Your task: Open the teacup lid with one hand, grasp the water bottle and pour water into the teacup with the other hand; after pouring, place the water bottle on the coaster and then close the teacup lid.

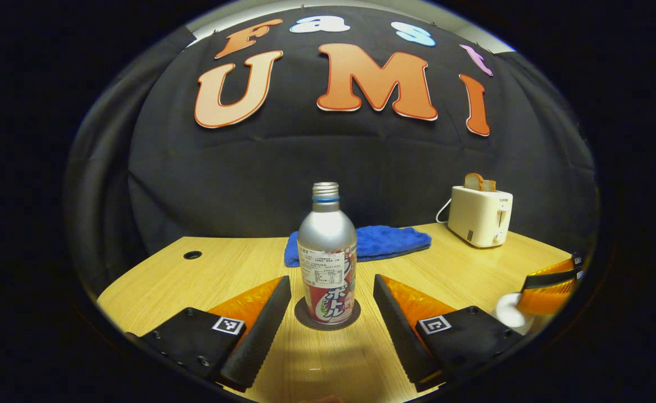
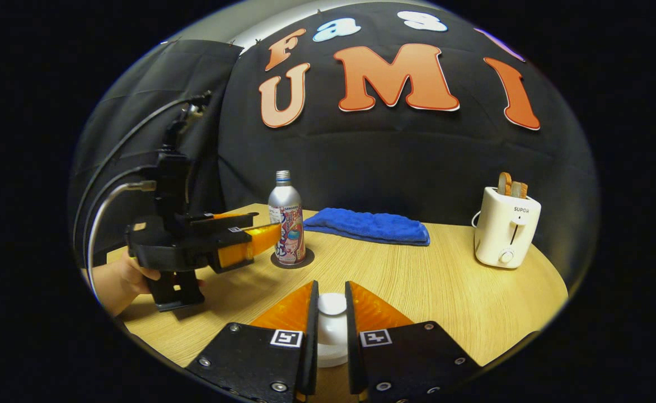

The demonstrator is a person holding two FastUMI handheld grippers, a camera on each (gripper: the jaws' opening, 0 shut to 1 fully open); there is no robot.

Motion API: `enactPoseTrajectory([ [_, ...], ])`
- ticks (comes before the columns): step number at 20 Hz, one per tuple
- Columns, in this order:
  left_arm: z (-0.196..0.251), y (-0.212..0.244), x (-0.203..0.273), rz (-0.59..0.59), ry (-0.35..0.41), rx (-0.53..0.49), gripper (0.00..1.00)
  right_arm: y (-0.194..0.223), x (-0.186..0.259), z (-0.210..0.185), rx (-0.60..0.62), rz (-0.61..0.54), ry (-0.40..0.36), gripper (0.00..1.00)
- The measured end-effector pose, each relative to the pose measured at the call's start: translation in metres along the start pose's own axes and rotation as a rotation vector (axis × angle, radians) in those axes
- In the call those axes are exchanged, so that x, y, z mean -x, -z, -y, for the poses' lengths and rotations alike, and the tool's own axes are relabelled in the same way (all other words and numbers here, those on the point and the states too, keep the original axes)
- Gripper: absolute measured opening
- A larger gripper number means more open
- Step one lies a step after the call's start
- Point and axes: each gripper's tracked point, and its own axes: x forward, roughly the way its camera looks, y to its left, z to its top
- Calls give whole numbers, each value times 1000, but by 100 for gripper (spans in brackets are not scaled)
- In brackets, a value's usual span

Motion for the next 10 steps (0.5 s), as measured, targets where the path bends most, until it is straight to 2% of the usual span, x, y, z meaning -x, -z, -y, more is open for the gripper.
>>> enactPoseTrajectory([
  [1,0,-7,10,19,-1,0,98,1,0,-3,6,-4,-1,23],
  [10,-5,-40,63,107,-43,-25,97,17,-1,-7,20,-39,8,25],
])
